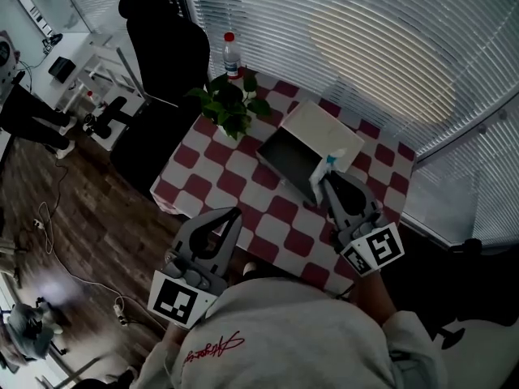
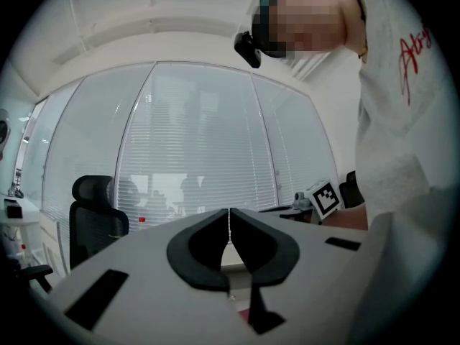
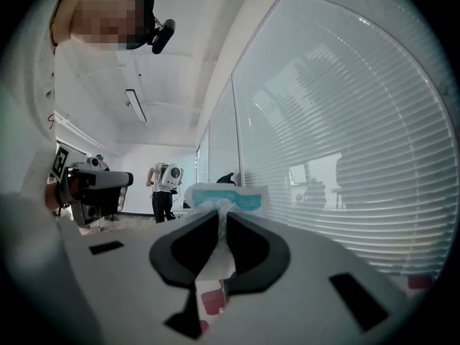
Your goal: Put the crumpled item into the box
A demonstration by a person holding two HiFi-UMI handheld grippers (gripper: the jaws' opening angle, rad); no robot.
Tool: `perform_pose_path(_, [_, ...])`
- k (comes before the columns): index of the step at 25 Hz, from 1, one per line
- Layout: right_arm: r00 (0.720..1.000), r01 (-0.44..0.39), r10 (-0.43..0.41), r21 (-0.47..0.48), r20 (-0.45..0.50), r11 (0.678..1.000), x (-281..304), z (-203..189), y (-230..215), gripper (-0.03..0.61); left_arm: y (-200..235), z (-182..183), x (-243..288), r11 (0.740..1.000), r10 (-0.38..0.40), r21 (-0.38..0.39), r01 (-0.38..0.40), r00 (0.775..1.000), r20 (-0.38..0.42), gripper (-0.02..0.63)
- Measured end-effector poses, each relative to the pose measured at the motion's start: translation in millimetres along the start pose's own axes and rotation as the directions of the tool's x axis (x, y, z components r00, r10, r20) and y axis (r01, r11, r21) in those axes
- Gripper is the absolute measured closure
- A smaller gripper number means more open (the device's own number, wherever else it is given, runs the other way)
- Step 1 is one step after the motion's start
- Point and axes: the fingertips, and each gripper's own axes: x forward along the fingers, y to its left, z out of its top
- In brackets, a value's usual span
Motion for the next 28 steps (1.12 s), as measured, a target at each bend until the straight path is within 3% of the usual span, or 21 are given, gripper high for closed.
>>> perform_pose_path(28, [0.992, -0.013, 0.013, 0.001, -0.127, 1.0, 36, -50, -28, 0.531, 8, -2, -17, 0.994, 0.111, 0.005, -0.111, 0.993, -0.027, 0.594])
